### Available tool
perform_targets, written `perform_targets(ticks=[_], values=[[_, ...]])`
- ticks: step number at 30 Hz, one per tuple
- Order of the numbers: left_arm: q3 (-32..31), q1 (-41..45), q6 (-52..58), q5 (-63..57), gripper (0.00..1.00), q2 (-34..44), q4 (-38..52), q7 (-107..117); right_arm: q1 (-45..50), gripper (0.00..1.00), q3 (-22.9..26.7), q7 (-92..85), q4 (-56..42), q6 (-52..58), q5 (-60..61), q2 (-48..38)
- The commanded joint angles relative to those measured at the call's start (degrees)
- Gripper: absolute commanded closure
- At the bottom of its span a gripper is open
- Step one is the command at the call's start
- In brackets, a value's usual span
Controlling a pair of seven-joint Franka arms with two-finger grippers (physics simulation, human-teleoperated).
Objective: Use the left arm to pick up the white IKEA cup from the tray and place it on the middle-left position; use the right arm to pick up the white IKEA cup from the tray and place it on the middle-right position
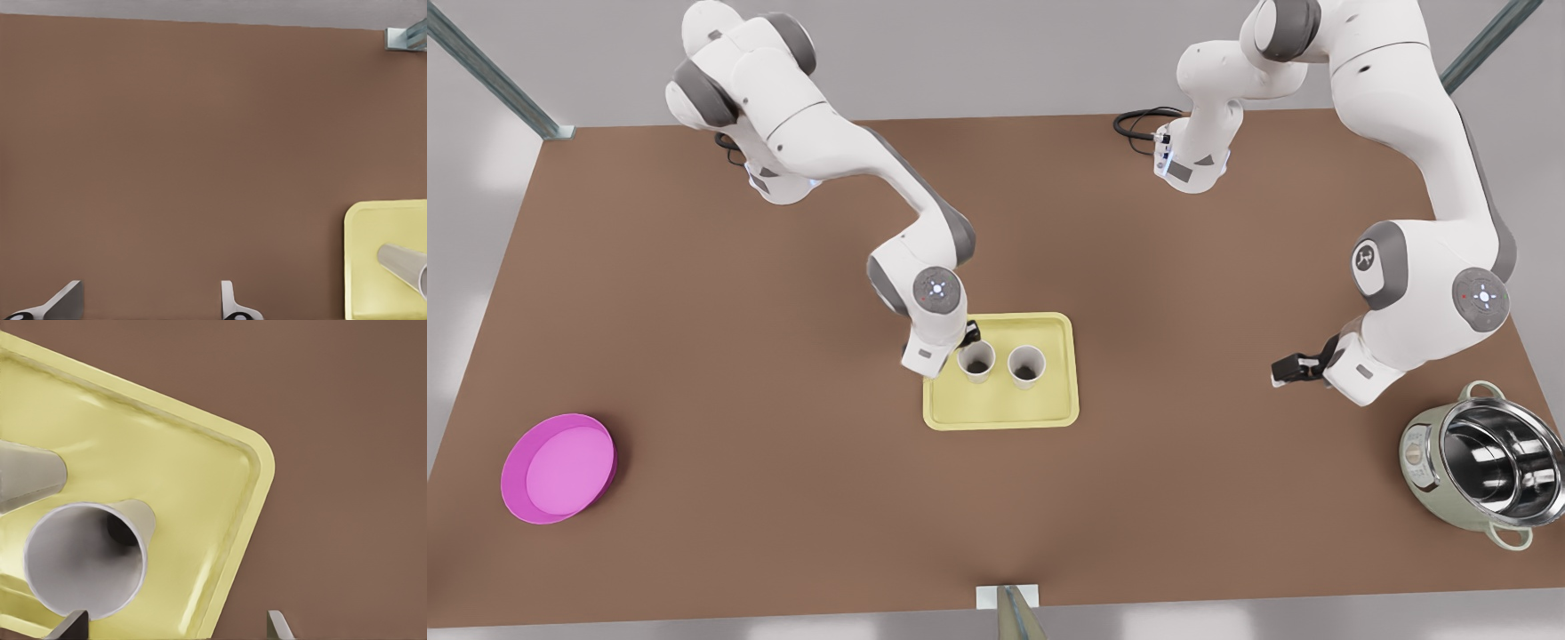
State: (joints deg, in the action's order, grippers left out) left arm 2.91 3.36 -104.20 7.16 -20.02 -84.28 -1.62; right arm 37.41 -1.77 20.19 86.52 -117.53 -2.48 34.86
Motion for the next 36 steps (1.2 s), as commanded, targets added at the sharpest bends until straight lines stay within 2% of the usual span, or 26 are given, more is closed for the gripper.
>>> perform_targets(ticks=[1, 28, 34, 35, 36], values=[[-0.01, 0.06, -1.0, -0.13, 0.0, 0.07, -0.01, 1.27, 0.56, 0.0, 0.02, 27.53, 0.05, -9.47, 0.02, 1.17], [-0.01, -0.02, -0.91, -0.04, 0.0, 0.07, -0.27, 1.18, 1.7, 0.0, 1.16, 27.97, 3.13, -9.82, -1.91, 3.64], [-0.01, -0.11, -0.82, -0.04, 0.0, 0.07, -0.27, 1.18, 1.7, 0.0, 1.16, 26.39, 3.75, -18.61, -1.91, 6.27], [-0.01, -0.11, -0.82, -0.04, 0.0, 0.07, -0.27, 1.18, 1.7, 0.12, 1.16, 26.04, 3.66, -18.61, -1.91, 6.27], [-0.01, -0.11, -0.82, -0.04, 0.0, 0.07, -0.36, 1.18, 1.7, 0.28, 1.16, 24.63, 3.66, -18.61, -1.91, 6.27]])
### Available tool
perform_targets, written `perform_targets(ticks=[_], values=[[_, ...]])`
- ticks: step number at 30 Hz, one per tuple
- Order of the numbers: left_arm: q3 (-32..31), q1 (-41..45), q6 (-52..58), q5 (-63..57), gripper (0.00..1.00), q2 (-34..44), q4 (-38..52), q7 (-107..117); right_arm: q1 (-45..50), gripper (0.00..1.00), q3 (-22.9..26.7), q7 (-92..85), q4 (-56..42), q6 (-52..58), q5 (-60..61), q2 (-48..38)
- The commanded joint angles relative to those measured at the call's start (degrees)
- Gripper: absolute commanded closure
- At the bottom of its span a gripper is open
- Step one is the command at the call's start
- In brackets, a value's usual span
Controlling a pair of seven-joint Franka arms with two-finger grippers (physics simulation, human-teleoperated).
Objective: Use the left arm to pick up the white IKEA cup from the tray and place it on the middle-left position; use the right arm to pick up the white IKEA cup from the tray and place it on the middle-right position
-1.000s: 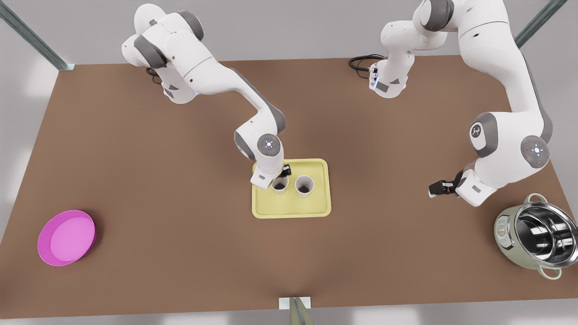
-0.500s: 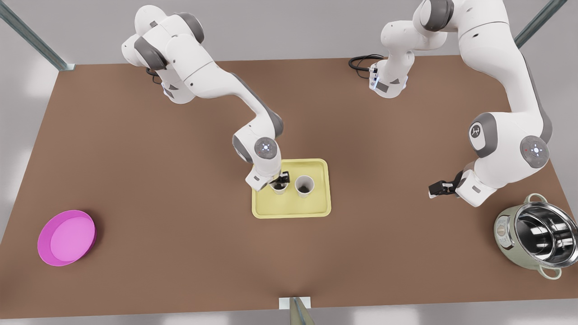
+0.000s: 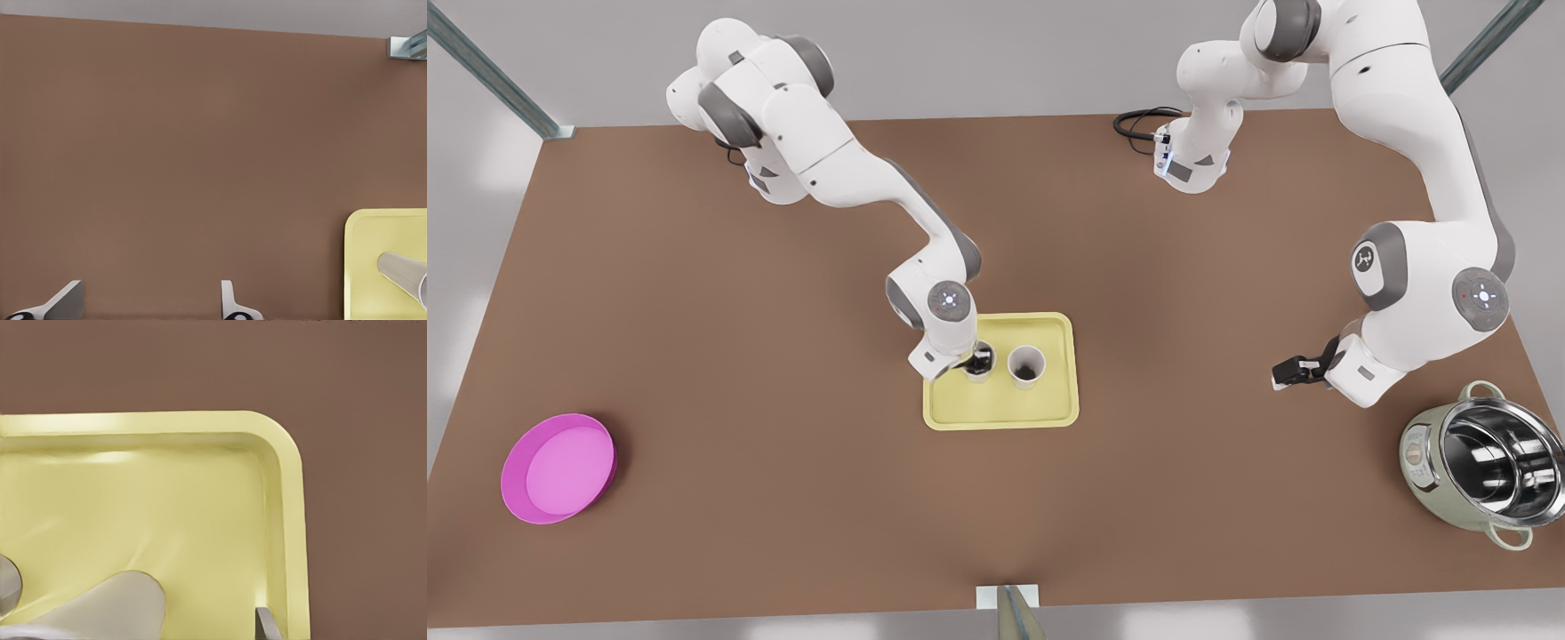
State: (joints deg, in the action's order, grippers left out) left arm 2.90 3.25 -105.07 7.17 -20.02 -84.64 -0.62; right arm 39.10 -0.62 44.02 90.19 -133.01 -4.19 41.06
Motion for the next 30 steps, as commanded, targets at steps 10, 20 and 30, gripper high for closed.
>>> perform_targets(ticks=[10, 20, 30], values=[[0.0, -0.18, 0.3, -0.05, 0.0, 0.07, 0.0, 0.0, -0.52, 0.95, 0.01, -0.51, -0.02, -3.05, -0.12, -0.1], [0.0, -0.18, 0.31, -0.05, 0.0, 0.07, 0.0, -0.09, -6.49, 1.0, -0.17, -10.34, -0.02, 8.1, 0.76, -8.44], [-0.53, 14.06, 1.8, -6.29, 0.0, 0.86, 0.7, 10.55, -37.16, 1.0, 0.18, -63.96, -0.37, 17.52, 1.73, -16.18]])
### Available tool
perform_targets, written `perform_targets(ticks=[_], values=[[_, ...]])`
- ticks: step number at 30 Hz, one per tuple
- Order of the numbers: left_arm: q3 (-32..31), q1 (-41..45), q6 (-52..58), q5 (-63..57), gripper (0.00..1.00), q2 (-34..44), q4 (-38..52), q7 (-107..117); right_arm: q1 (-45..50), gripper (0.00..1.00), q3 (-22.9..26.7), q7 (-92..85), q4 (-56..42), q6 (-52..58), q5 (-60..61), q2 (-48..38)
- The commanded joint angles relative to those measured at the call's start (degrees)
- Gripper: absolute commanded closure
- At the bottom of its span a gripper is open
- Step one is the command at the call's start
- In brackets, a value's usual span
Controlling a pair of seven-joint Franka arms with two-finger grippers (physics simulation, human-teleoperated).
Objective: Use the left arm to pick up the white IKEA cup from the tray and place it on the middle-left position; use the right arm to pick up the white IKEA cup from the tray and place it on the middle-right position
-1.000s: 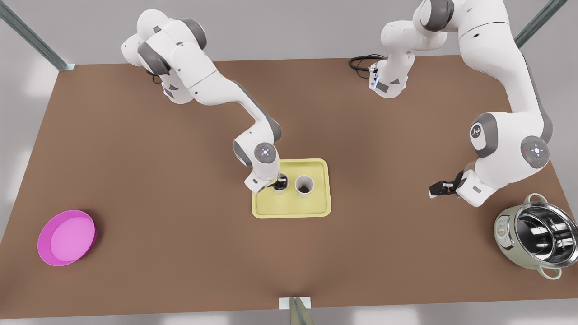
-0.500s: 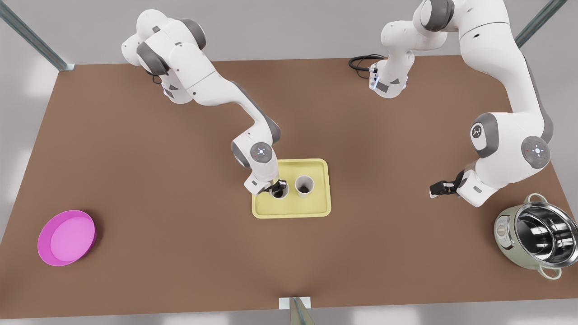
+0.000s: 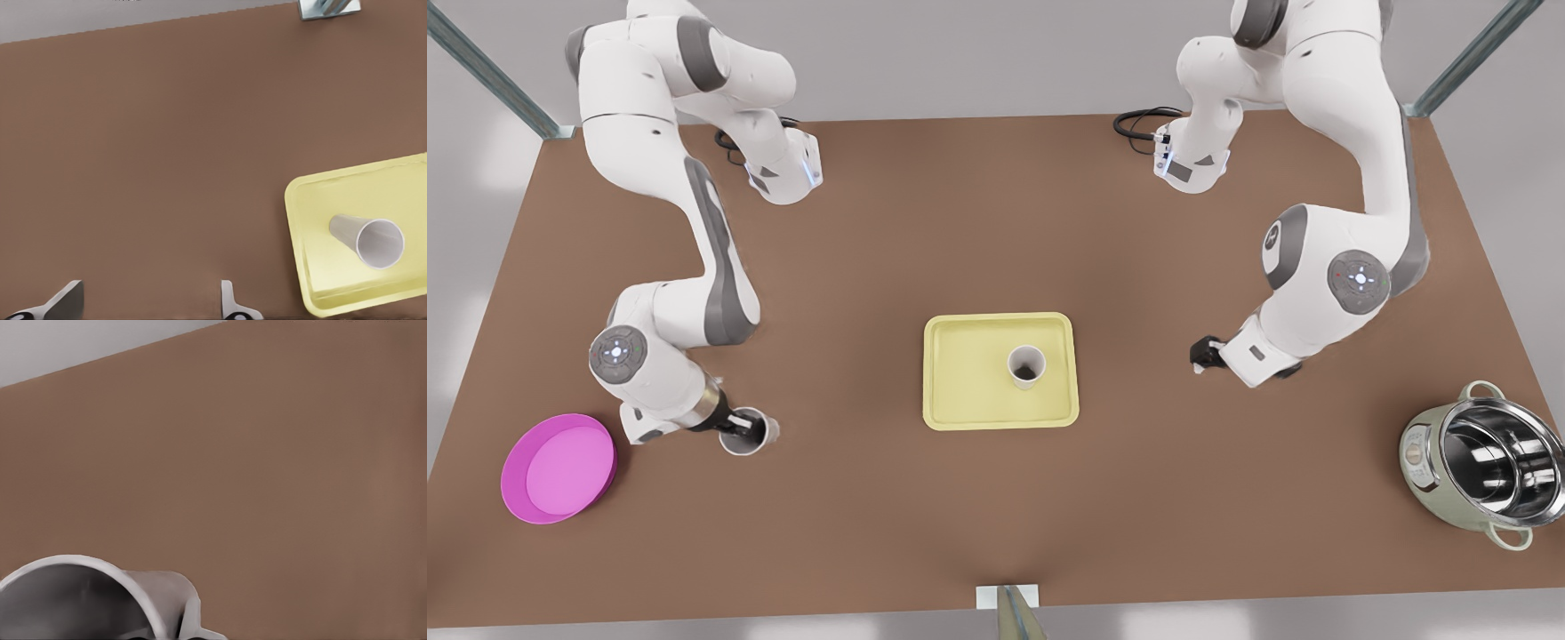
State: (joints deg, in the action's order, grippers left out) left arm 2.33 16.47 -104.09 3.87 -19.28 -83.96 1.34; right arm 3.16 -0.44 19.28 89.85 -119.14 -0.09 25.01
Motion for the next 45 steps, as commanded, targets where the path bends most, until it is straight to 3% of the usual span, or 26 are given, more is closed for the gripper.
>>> perform_targets(ticks=[1, 4, 7, 8, 9, 12, 13, 17, 21, 22, 23, 24, 25, 36, 39, 41, 42, 44, 45], values=[[-0.22, 1.9, 0.82, -2.46, 0.0, -0.23, 0.03, 9.11, -3.33, 1.0, 0.0, -44.06, -0.11, 2.51, -2.37, 0.04], [-0.39, 4.89, -1.38, 0.09, 0.0, -4.36, 0.47, 15.53, -4.3, 1.0, -0.09, -46.7, 0.33, -1.88, -2.46, 1.45], [-0.39, 10.16, -2.78, 0.0, 0.0, -5.85, 0.12, 20.19, -4.12, 1.0, -0.26, -46.7, 7.79, -15.06, -2.28, 1.8], [-0.31, 13.5, -2.78, -0.52, 0.05, -6.03, -1.29, 25.28, -4.21, 1.0, -0.26, -46.97, 11.75, -21.03, -2.02, 1.8], [-0.31, 14.82, -2.87, -0.35, 0.0, -6.55, -1.82, 28.54, -4.3, 1.0, -0.26, -46.97, 14.12, -24.12, -1.93, 1.71], [-0.31, 16.05, -4.71, -0.44, 0.0, -6.47, -4.45, 31.52, -4.3, 1.0, -0.35, -46.97, 18.96, -30.53, -1.93, 1.45], [-0.31, 17.02, -7.7, -0.35, 0.0, -6.82, -6.57, 31.88, -4.3, 1.0, -0.35, -46.97, 19.84, -31.94, -1.93, 1.45], [-0.13, 16.76, -14.38, -0.17, 0.0, -14.55, 1.51, 33.9, -4.39, 1.0, -0.35, -46.97, 20.36, -32.21, -1.93, 1.54], [-0.13, 17.63, -19.83, -0.35, 0.0, -18.07, 2.49, 34.25, -4.39, 1.0, -0.35, -46.97, 20.8, -32.29, -1.93, 1.8], [-0.13, 19.13, -19.75, -0.44, 0.0, -18.16, 1.96, 34.34, -4.39, 0.92, -0.35, -46.97, 20.72, -32.29, -1.84, 1.89], [-0.13, 20.09, -19.75, -0.44, 0.0, -18.07, -1.11, 34.25, -4.48, 0.65, -0.35, -46.88, 20.72, -32.29, -1.84, 1.98], [-0.13, 20.18, -19.75, -0.26, 0.0, -18.07, -1.47, 34.34, -4.65, 0.26, -0.35, -46.88, 20.72, -32.29, -1.84, 1.98], [-0.22, 20.53, -19.92, 0.0, 0.0, -18.07, -1.21, 34.34, -4.83, 0.11, -0.35, -46.88, 20.72, -32.29, -1.84, 2.06], [-0.13, 21.76, -23.44, -0.44, 0.0, -22.11, -1.91, 35.75, -5.18, 0.1, -0.35, -47.4, 20.72, -32.12, -1.84, 1.8], [-0.13, 21.76, -25.98, -0.35, 0.0, -22.99, -2.0, 36.36, -5.18, 0.03, -0.35, -46.97, 21.6, -30.27, -1.75, -2.06], [-0.13, 21.76, -26.86, -0.26, 0.0, -23.25, -2.0, 37.42, -4.74, 0.0, -0.53, -45.13, 20.89, -23.77, -0.17, -6.02], [-0.13, 22.03, -26.86, -0.35, 0.06, -23.17, -1.82, 38.38, -4.65, 0.0, -0.97, -41.26, 19.4, -18.42, -0.26, -8.3], [-0.13, 22.2, -26.86, -0.35, 0.21, -23.17, -1.82, 39.0, -4.21, 0.0, -1.14, -31.68, 5.08, 7.15, -0.96, -9.71], [-0.04, 22.29, -26.86, -0.35, 0.28, -23.17, -1.82, 39.0, -4.21, 0.0, -1.05, -30.62, 1.56, 14.46, -0.87, -11.99]])
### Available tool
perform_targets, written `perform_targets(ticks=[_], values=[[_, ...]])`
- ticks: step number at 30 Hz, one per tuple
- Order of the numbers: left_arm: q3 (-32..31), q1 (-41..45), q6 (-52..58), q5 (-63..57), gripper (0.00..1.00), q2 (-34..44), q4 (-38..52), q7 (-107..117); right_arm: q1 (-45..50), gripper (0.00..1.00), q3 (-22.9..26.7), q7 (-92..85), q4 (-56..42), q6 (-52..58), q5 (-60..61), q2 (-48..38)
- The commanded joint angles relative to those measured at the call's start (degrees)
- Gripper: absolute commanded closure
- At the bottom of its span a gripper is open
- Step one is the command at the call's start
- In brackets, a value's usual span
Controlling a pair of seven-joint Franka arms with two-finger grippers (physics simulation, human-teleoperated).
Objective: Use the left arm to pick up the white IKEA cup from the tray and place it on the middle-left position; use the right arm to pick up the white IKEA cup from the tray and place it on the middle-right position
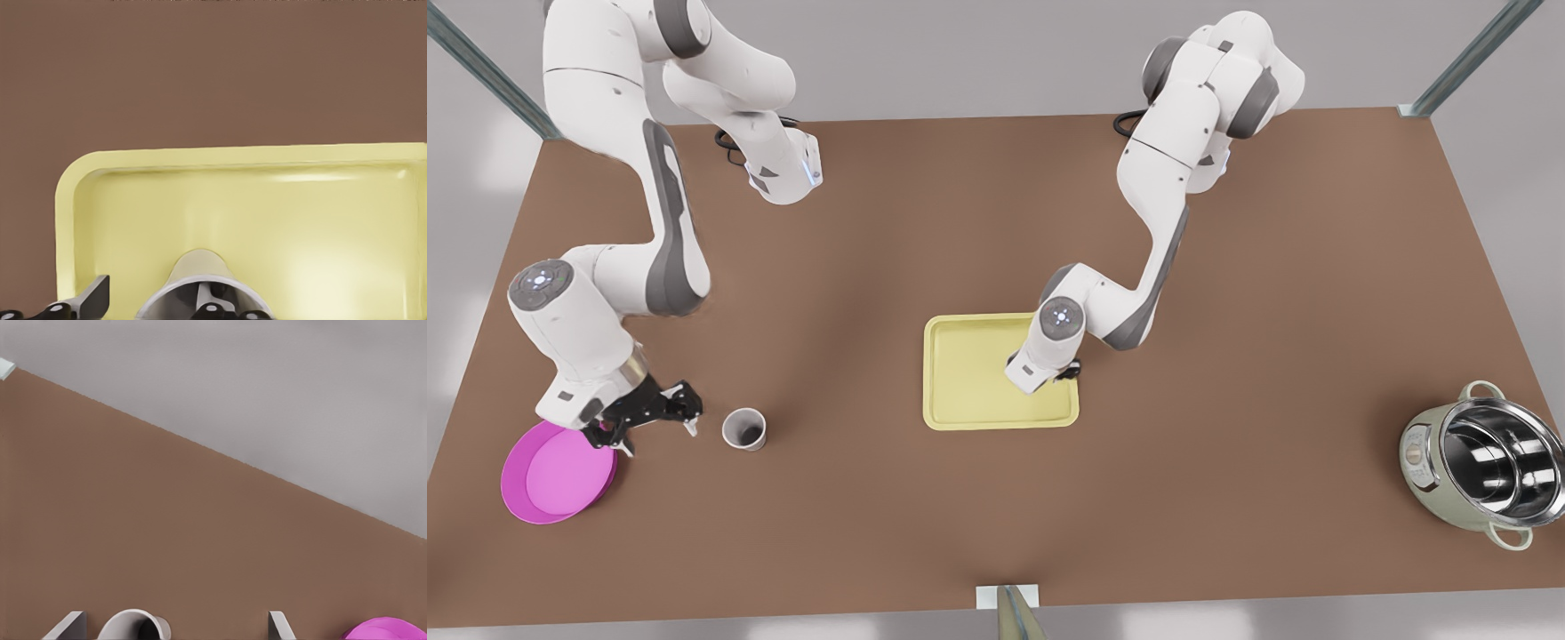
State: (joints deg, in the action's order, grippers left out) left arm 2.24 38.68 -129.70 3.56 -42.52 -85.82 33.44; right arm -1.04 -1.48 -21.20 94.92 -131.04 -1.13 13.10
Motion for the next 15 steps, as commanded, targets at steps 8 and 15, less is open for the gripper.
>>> perform_targets(ticks=[8, 15], values=[[0.23, 0.08, 1.56, -1.01, 0.7, 1.12, 0.39, 6.9, -0.01, 0.0, -0.71, 18.81, -3.6, 41.83, 2.01, -13.8], [0.31, 0.08, 5.34, -1.01, 0.73, 3.58, 0.65, 6.81, -0.27, 0.0, -1.95, 20.41, -3.16, 40.16, 1.57, -12.84]])
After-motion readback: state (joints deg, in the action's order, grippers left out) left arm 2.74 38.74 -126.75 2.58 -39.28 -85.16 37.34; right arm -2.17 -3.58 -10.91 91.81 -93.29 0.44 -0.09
